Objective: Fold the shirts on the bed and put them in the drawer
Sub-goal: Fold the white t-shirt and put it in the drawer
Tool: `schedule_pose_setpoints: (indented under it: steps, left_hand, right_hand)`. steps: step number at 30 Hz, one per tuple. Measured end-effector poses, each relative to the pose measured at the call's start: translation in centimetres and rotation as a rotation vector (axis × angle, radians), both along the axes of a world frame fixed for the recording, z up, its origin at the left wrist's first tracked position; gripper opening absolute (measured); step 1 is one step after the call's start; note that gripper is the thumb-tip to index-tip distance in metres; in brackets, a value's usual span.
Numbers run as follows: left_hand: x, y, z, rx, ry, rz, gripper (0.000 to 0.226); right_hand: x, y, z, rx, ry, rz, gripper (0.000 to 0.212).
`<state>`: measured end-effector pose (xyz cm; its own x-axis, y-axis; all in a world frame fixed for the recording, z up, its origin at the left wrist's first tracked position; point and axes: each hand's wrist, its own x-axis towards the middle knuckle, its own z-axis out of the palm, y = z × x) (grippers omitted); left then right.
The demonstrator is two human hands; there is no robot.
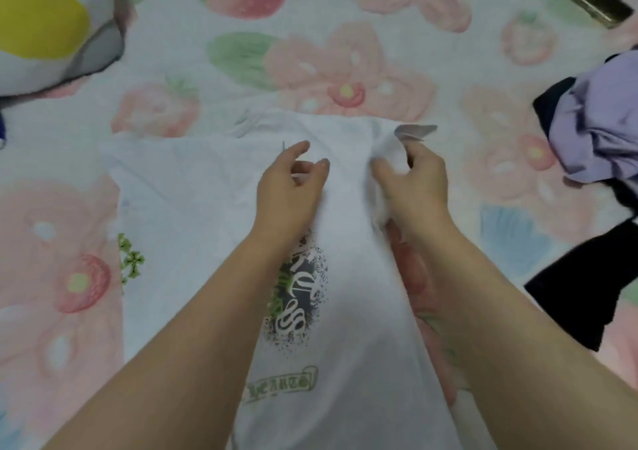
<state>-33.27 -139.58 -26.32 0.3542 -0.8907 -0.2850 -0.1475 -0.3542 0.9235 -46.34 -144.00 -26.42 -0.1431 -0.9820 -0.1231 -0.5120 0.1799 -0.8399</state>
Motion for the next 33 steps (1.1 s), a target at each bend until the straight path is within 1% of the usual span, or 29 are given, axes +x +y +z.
schedule_pose_setpoints:
  steps: [1,2,3,4,5,6,7,8,9,11,12,13,15,16,18,19,21,22,23,25,26,27,28,29,31,33]
  left_hand:
    - [0.4,0.2,0.5,-0.003,0.144,0.058,0.039]
    - [1.1,0.4,0.9,0.002,0.307,0.108,0.044]
    - [1.9,0.8,1.2,0.009,0.449,0.137,0.057]
    - [3.0,1.2,1.4,0.02,0.529,0.144,0.071]
    - [4.0,1.6,1.6,0.043,0.54,0.147,0.085]
    - [4.9,2.2,1.7,0.078,0.527,0.168,0.093]
    - [5.7,2.7,1.6,0.114,0.525,0.213,0.099]
    - [6.4,3.1,1.4,0.14,0.54,0.277,0.098]
    - [7.0,3.5,1.0,0.143,0.546,0.349,0.094]
    - [7.9,4.0,-0.1,0.127,0.511,0.426,0.092]
    - [8.1,4.3,-0.5,0.113,0.474,0.404,0.097]
    - [8.2,4.7,-0.9,0.109,0.391,0.337,0.103]
    - [8.3,5.3,-1.5,0.119,0.119,0.164,0.109]
    - [8.3,5.5,-1.7,0.112,-0.002,0.115,0.107]
    - [8.5,5.5,-1.6,0.055,-0.13,0.036,0.102]
    - [8.6,5.3,-1.5,0.042,-0.189,-0.054,0.101]
    - [8.7,4.8,-1.3,0.063,-0.357,-0.261,0.092]
    - [8.7,4.7,-1.4,0.07,-0.453,-0.292,0.082]
    - [8.7,4.5,-1.6,0.074,-0.536,-0.254,0.068]
    - [8.5,4.4,-2.0,0.034,-0.613,-0.098,0.036]
    - [8.5,4.5,-2.2,0.017,-0.626,-0.015,0.017]
    - [8.6,4.5,-2.4,0.012,-0.616,0.066,0.011]
    - [8.7,4.5,-2.7,0.024,-0.59,0.155,0.024]
    - [8.9,4.5,-2.9,0.061,-0.51,0.251,0.032]
    - [9.4,4.4,-3.2,0.077,-0.285,0.419,0.034]
    - [10.1,3.9,-3.4,0.043,-0.161,0.463,0.029]
  right_hand:
    - [1.6,1.1,0.6,-0.087,0.051,0.085,0.009]
    - [3.2,2.3,1.0,-0.131,0.067,0.164,0.013]
    - [4.9,3.6,1.3,-0.145,0.064,0.255,0.018]
    - [6.5,4.9,1.4,-0.13,0.048,0.364,0.025]
    - [8.0,6.2,1.7,-0.094,0.012,0.476,0.033]
    - [9.0,7.4,1.8,-0.063,-0.032,0.57,0.042]
    - [9.5,8.6,1.8,-0.06,-0.058,0.62,0.05]
    - [9.5,9.6,1.5,-0.078,-0.041,0.614,0.056]
    - [9.0,10.6,1.1,-0.097,0.026,0.563,0.063]
    - [6.8,13.0,0.3,-0.093,0.255,0.439,0.073]
    - [5.5,14.3,-0.1,-0.071,0.365,0.408,0.075]
    - [4.1,15.6,-0.6,-0.038,0.453,0.401,0.076]
    - [1.0,18.2,-1.6,0.01,0.582,0.402,0.075]
    - [-0.4,19.4,-1.9,0.005,0.622,0.397,0.069]
    - [-2.6,21.3,-2.2,-0.048,0.641,0.376,0.048]
    - [-3.4,22.1,-2.1,-0.058,0.634,0.36,0.044]
    - [-4.1,23.4,-2.1,-0.045,0.629,0.339,0.049]
    - [-4.2,24.1,-2.1,-0.043,0.634,0.326,0.049]
    - [-4.2,24.6,-2.1,-0.046,0.635,0.319,0.047]
    - [-4.1,25.5,-2.0,-0.074,0.647,0.298,0.038]
    - [-4.1,25.8,-1.9,-0.096,0.666,0.278,0.034]
    - [-4.1,26.1,-1.8,-0.11,0.688,0.26,0.03]
    - [-4.3,26.3,-1.8,-0.116,0.7,0.253,0.028]
    - [-4.3,26.4,-1.7,-0.12,0.697,0.257,0.027]
    - [-4.4,26.6,-1.4,-0.146,0.672,0.283,0.026]
    - [-4.0,26.9,-0.6,-0.154,0.597,0.286,0.025]
